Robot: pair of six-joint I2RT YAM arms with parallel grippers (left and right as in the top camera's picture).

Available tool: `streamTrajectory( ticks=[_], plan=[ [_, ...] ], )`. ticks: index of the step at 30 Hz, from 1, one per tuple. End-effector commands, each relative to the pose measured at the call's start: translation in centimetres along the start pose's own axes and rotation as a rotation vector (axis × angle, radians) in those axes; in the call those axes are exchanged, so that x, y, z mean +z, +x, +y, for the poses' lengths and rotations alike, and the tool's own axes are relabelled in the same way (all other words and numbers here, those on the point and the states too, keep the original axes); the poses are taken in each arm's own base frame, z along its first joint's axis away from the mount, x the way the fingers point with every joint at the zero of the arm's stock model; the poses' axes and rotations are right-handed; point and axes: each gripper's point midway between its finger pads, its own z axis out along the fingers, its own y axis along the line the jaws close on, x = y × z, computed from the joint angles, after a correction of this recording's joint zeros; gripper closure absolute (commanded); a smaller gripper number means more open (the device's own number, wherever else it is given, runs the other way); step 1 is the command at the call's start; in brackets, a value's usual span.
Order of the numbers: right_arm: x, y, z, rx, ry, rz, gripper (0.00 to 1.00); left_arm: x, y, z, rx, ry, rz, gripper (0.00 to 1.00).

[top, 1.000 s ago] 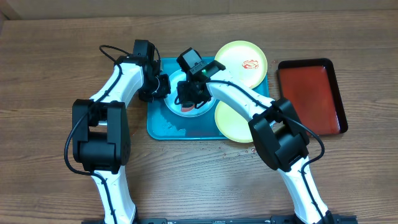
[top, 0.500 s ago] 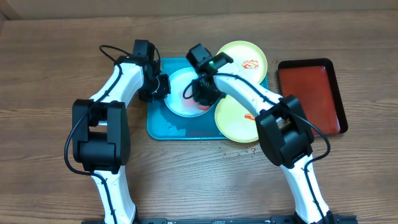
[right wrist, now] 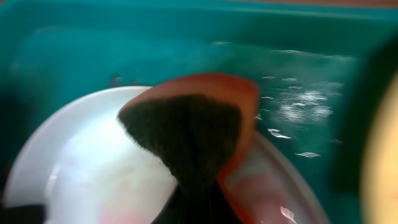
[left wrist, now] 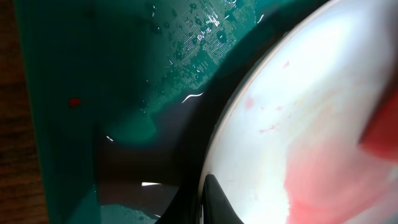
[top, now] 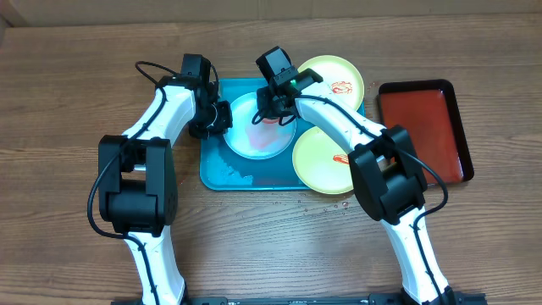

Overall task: Clean dirty plates on tray and stack at the side
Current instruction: 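Scrub the white plate with the sponge while left gripper holds it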

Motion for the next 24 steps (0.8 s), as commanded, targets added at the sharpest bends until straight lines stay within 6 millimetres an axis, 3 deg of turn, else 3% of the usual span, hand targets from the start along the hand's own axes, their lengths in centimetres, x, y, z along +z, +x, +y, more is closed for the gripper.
streamTrajectory(
  ticks=[1, 7, 12, 17, 22, 24],
  plan=[
    [0.9, 1.9, 3.6, -0.010, -0.188, 0.086, 0.96, 2.1, 1.1, 2.0, -0.023, -0.057, 0.052, 0.96],
    [0.2, 5.2, 6.6, -0.033, -0.300, 0.213, 0.96, 2.1, 1.2, 2.0, -0.023, -0.057, 0.052, 0.96],
    [-0.7, 7.4, 6.0, -0.050, -0.279, 0.316, 0.96, 2.1, 1.1, 2.0, -0.023, -0.057, 0.052, 0.95],
    [-2.0, 7.1, 2.5, -0.050, -0.137, 0.352, 0.96, 2.1, 1.1, 2.0, -0.023, -0.057, 0.052, 0.96],
    [-3.4, 4.7, -2.8, -0.091, 0.150, 0.276, 0.96, 2.1, 1.1, 2.0, -0.022, -0.057, 0.050, 0.96],
    [-3.5, 3.8, -4.0, -0.107, 0.228, 0.231, 0.96, 2.1, 1.1, 2.0, -0.022, -0.056, 0.048, 0.96]
  ],
)
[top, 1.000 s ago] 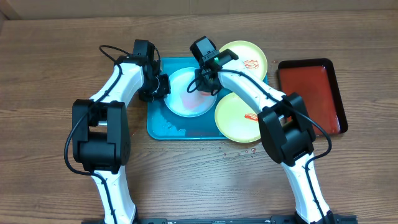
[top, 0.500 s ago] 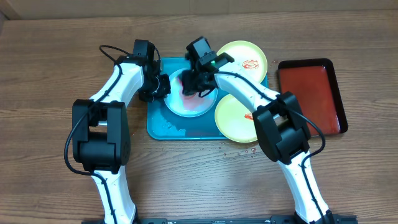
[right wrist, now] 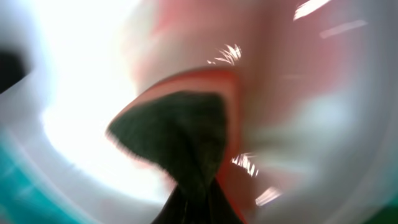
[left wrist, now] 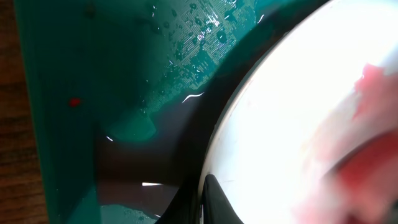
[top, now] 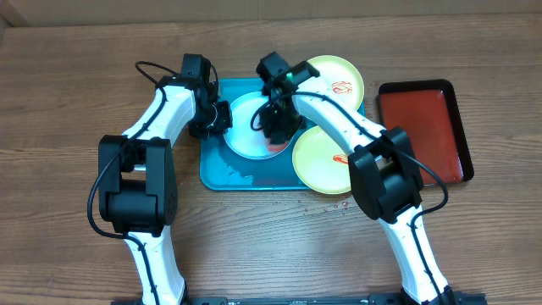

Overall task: Clean dirty plates on tray and stack at the side
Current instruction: 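Scrub the white plate with the sponge while left gripper holds it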

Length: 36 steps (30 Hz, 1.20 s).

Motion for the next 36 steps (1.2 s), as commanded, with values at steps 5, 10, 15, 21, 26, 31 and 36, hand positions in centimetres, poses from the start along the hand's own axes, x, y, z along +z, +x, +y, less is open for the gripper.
streamTrajectory(
  ticks=[5, 10, 15, 21, 26, 31, 36],
  plan=[
    [0.2, -4.4, -2.7, -0.047, 0.162, -0.169, 0.96, 2.1, 0.9, 1.9, -0.021, -0.055, 0.043, 0.96],
    [3.3, -4.8, 0.7, -0.068, -0.042, -0.152, 0.96, 2.2, 0.8, 1.9, -0.020, -0.054, 0.038, 0.96],
    [3.4, -3.4, 6.1, -0.111, -0.337, -0.076, 0.96, 2.2, 0.8, 1.9, -0.020, -0.053, 0.039, 0.96],
    [3.0, -0.8, 9.4, -0.170, -0.444, 0.006, 0.96, 2.2, 0.8, 1.9, -0.020, -0.053, 0.039, 0.96],
    [3.5, 1.3, 7.3, -0.141, -0.350, 0.096, 0.96, 2.2, 0.8, 1.9, -0.020, -0.053, 0.039, 0.96],
    [2.8, 0.5, 1.5, -0.051, -0.077, 0.059, 0.96, 2.2, 0.8, 1.9, -0.020, -0.054, 0.038, 0.96],
    [-0.2, -1.9, -4.4, -0.009, 0.246, -0.080, 0.96, 2.2, 0.8, 1.9, -0.020, -0.054, 0.038, 0.96]
  ],
)
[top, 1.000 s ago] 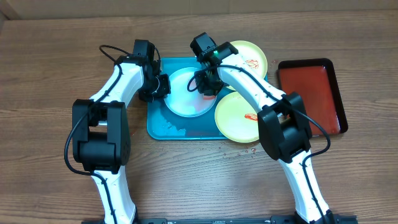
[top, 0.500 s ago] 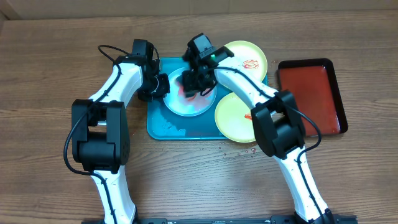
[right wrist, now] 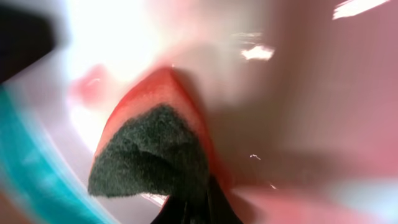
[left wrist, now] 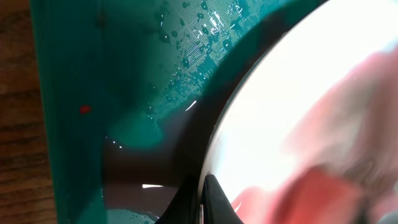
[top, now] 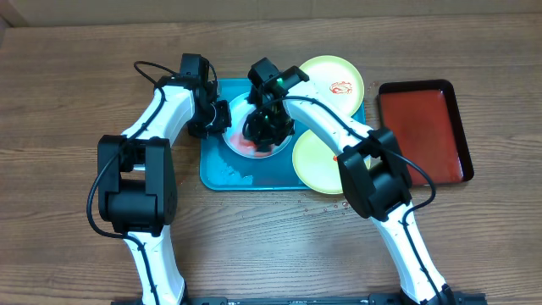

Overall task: Clean dirty plates on tray and stack at the side
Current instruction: 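Scrub the white plate with the sponge while left gripper holds it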

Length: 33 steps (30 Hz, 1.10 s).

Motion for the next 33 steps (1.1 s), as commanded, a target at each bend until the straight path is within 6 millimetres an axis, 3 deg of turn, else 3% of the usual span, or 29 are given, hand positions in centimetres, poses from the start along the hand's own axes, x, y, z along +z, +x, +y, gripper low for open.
streamTrajectory(
  ticks=[1, 5, 9, 14, 19, 22, 28, 31, 33],
  plan=[
    [-3.3, -2.7, -7.8, 0.065, 0.384, -0.160, 0.96, 2.1, 1.1, 1.6, -0.016, -0.052, 0.049, 0.96],
    [-3.7, -4.3, -8.8, 0.063, 0.452, -0.234, 0.96, 2.1, 1.1, 1.6, -0.016, -0.052, 0.048, 0.96],
    [-2.8, -6.5, -7.5, 0.057, 0.370, -0.317, 0.96, 2.1, 1.1, 1.6, -0.016, -0.052, 0.048, 0.96],
    [-0.4, -7.0, -3.0, 0.020, 0.093, -0.296, 0.96, 2.1, 1.1, 1.6, -0.016, -0.051, 0.048, 0.96],
    [0.8, -5.0, 2.7, -0.050, -0.183, -0.189, 0.96, 2.1, 1.0, 1.6, -0.015, -0.050, 0.042, 0.96],
    [1.0, -3.4, 5.1, -0.115, -0.258, -0.136, 0.96, 2.1, 0.8, 1.6, -0.013, -0.048, 0.035, 0.96],
    [1.1, -1.3, 4.2, -0.077, -0.227, -0.045, 0.96, 2.1, 0.8, 1.6, -0.010, -0.049, 0.035, 0.96],
    [-0.6, -1.8, 2.8, -0.046, -0.214, -0.065, 0.96, 2.1, 0.8, 1.7, 0.001, -0.053, 0.035, 0.96],
    [-2.8, -2.5, 1.5, -0.023, -0.184, -0.108, 0.96, 2.0, 0.8, 1.8, 0.000, -0.060, 0.034, 0.96]
  ],
)
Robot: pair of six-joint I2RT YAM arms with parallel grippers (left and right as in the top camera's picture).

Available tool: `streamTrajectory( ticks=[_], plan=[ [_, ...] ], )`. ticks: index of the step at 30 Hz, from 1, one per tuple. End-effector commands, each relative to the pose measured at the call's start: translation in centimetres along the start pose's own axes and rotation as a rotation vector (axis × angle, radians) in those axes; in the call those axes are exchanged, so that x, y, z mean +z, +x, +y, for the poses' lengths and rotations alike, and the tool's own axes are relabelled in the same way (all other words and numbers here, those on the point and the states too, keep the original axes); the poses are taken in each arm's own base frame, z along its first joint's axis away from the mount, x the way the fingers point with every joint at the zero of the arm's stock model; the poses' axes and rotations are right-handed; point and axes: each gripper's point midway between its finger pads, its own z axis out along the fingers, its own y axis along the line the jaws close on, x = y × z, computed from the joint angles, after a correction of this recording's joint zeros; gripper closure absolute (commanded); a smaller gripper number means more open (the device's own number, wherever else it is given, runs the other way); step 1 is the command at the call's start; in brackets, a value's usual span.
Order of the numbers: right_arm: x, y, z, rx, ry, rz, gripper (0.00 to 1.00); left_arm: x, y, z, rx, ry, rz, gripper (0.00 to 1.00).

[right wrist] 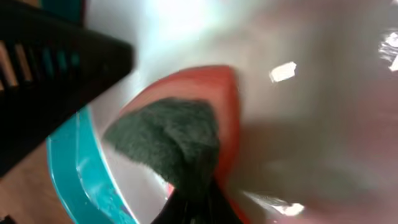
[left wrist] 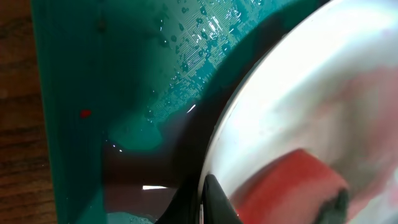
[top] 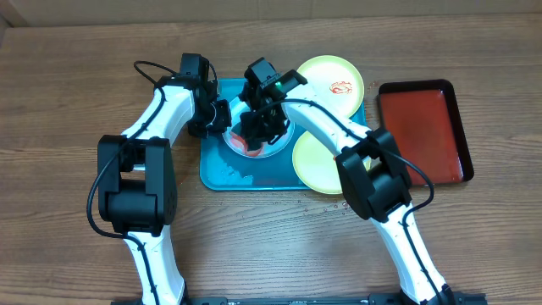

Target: Clean dirty plates on tray and stack at the side

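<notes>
A white plate [top: 273, 149] smeared pink lies on the teal tray [top: 222, 176]. My left gripper [top: 217, 119] is shut on the plate's left rim; in the left wrist view its fingers [left wrist: 214, 199] pinch the white plate [left wrist: 292, 93]. My right gripper [top: 254, 135] is shut on a red sponge [right wrist: 227, 106] with a dark green scrub side, pressed onto the white plate [right wrist: 311, 74] near its left part. The red sponge [left wrist: 289, 186] also shows in the left wrist view. Two yellow plates [top: 334, 78] [top: 320, 165] with red stains lie on the tray's right side.
A red-brown tray [top: 423, 127] with a dark rim sits on the wooden table [top: 68, 102] to the right of the teal tray. Water drops wet the teal tray [left wrist: 205, 31]. Both arms cross over the tray's back half.
My right gripper has moved the sponge a little further left on the white plate, close to my left gripper's fingers. The left gripper holds the rim as before.
First the sponge was at the plate's far edge, with my left gripper pinching the left rim. Then the sponge was on the plate's right part, later at its centre-left, and now near the left rim. Pink smears spread across the plate.
</notes>
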Motion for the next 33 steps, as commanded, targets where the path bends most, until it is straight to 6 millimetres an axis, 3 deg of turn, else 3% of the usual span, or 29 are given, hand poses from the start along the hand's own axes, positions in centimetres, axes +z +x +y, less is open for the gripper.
streamTrajectory(
  ticks=[1, 5, 10, 13, 14, 16, 20, 25, 33],
  plan=[
    [-5.3, -1.8, -1.9, 0.033, 0.039, -0.096, 0.96, 1.8, 0.9, 1.9, 0.000, -0.068, 0.035, 0.96],
    [-11.5, -2.7, -3.2, 0.055, 0.122, -0.202, 0.96, 0.3, 0.1, 1.6, 0.040, -0.070, -0.007, 0.96],
    [-19.7, -2.9, -4.2, 0.085, 0.162, -0.346, 0.96, -3.7, -1.5, 0.7, 0.119, -0.075, -0.108, 0.96],
    [-23.4, -2.8, -4.8, 0.124, 0.159, -0.417, 0.96, -6.1, -1.9, 0.1, 0.156, -0.067, -0.153, 0.96],
    [-25.6, -2.6, -5.4, 0.146, 0.159, -0.458, 0.96, -7.4, -1.8, -0.3, 0.174, -0.066, -0.169, 0.96],
    [-27.7, -2.4, -6.1, 0.165, 0.164, -0.495, 0.96, -8.5, -1.6, -0.4, 0.179, -0.070, -0.180, 0.96],
    [-30.3, -2.1, -7.9, 0.205, 0.177, -0.544, 0.96, -10.6, -1.4, 0.5, 0.175, -0.144, -0.209, 0.96],
    [-31.8, -1.5, -10.8, 0.269, 0.197, -0.559, 0.96, -14.7, -1.0, 2.4, 0.186, -0.381, -0.282, 0.96],
    [-32.4, -1.4, -12.0, 0.292, 0.205, -0.570, 0.96, -19.0, -0.5, 0.2, 0.235, -0.700, -0.449, 0.96]
  ],
)
